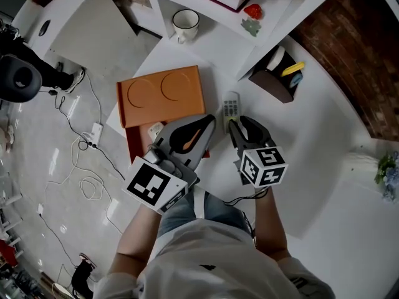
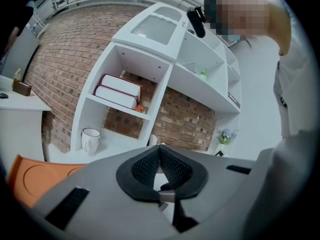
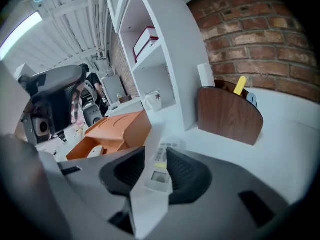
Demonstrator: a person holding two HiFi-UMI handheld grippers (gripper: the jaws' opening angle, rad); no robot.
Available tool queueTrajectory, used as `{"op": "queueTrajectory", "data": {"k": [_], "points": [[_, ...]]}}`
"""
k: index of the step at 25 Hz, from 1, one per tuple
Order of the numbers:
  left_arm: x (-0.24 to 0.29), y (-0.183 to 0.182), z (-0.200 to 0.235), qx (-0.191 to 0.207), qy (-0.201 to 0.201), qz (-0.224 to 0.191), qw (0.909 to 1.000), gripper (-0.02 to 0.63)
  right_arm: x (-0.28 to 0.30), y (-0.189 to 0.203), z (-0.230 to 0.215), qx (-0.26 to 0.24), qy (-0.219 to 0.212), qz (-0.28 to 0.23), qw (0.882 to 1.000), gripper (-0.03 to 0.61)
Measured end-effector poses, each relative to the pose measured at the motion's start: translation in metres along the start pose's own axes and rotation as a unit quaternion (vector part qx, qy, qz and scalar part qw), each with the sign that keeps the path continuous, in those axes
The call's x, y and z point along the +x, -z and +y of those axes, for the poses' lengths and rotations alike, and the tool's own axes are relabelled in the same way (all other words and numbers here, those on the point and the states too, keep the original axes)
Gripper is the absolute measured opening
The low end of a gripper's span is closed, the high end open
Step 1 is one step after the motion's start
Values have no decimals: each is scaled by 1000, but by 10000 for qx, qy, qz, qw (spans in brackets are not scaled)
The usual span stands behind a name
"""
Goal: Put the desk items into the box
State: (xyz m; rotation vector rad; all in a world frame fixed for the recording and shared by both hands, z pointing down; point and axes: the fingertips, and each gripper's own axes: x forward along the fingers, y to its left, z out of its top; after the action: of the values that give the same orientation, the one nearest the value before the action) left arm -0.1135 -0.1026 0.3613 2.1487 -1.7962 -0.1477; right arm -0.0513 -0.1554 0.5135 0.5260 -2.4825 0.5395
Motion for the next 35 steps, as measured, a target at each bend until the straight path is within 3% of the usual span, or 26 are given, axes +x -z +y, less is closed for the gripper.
{"op": "queueTrajectory", "data": {"k": [14, 26, 35], "points": [[-13, 9, 18, -111, -127, 52, 9998, 12, 26, 36, -11, -112, 826, 513, 9952, 224], [-18, 10, 18, -190, -157, 78, 9997, 12, 35, 39, -2, -87, 847, 704, 9939, 250], [-23, 8, 15, -165, -193, -21, 9997, 12, 39, 43, -4, 295, 932, 675, 9929, 253]]}}
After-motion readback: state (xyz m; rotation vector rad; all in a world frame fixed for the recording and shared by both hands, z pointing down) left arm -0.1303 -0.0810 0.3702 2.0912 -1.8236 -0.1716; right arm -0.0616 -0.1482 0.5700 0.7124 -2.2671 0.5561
